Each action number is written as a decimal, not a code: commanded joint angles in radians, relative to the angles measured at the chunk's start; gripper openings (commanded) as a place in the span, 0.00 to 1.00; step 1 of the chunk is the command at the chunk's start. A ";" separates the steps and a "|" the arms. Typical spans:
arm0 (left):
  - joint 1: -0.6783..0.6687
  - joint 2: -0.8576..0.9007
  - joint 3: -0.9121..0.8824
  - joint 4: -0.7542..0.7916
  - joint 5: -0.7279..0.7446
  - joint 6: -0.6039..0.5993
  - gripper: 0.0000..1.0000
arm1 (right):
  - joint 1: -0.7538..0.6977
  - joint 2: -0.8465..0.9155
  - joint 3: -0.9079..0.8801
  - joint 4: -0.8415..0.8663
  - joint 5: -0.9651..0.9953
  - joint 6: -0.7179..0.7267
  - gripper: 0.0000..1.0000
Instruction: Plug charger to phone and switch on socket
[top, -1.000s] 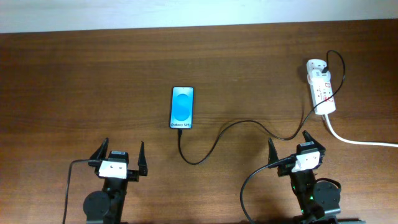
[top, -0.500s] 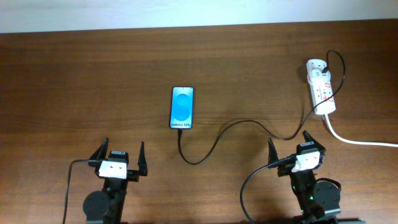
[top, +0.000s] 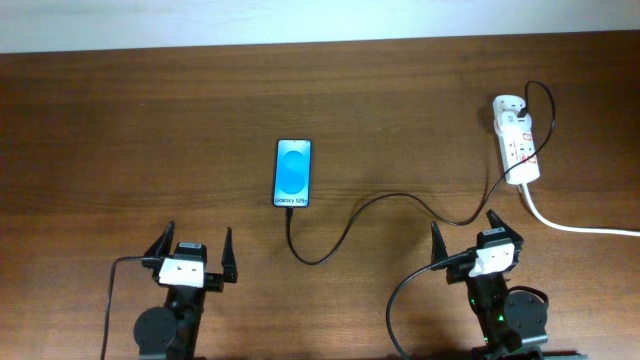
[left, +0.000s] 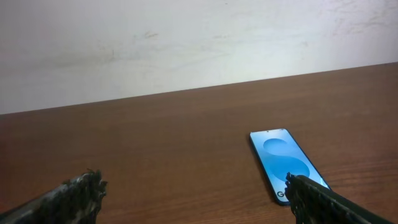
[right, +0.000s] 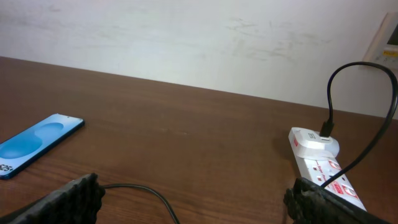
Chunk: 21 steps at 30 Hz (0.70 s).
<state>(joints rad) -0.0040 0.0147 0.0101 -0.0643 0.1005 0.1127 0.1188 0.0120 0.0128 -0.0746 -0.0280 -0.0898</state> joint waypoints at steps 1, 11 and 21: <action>0.005 -0.010 -0.001 -0.008 -0.003 0.016 0.99 | 0.005 -0.009 -0.007 0.031 0.012 -0.007 0.98; 0.005 -0.010 -0.001 -0.008 -0.003 0.016 0.99 | 0.004 0.116 0.148 -0.027 0.022 0.021 0.98; 0.005 -0.010 -0.001 -0.008 -0.003 0.016 0.99 | 0.003 0.752 0.673 -0.209 0.021 0.021 0.98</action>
<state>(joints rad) -0.0040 0.0113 0.0105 -0.0666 0.0978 0.1127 0.1184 0.6590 0.5880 -0.2714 -0.0166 -0.0780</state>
